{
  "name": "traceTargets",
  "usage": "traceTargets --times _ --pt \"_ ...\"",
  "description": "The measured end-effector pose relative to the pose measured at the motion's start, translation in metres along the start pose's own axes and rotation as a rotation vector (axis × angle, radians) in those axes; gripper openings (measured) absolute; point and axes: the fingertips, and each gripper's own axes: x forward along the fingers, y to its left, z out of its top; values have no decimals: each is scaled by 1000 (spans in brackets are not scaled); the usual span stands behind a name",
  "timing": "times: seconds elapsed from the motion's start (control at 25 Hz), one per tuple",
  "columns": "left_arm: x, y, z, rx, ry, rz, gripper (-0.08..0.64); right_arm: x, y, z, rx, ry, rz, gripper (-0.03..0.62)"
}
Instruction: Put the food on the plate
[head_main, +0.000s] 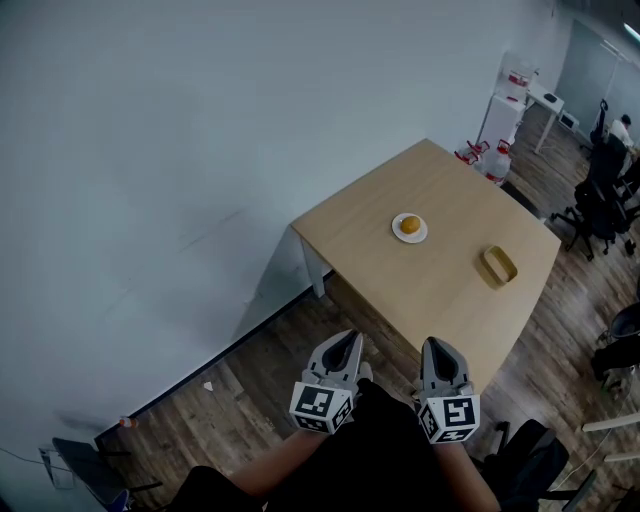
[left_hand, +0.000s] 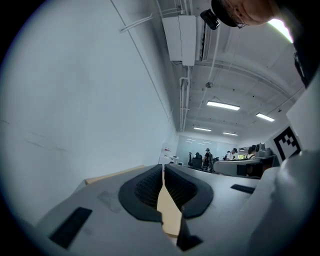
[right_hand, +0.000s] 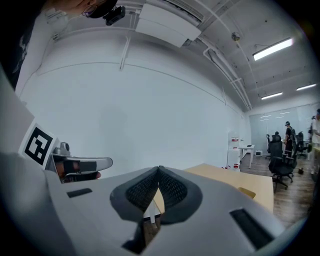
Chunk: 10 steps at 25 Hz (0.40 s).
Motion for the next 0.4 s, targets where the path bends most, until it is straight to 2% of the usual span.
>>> traceTargets --times 0.4 --pt "-4 -2 2 0 -1 31 25 -1 -3 3 -8 -6 26 60"
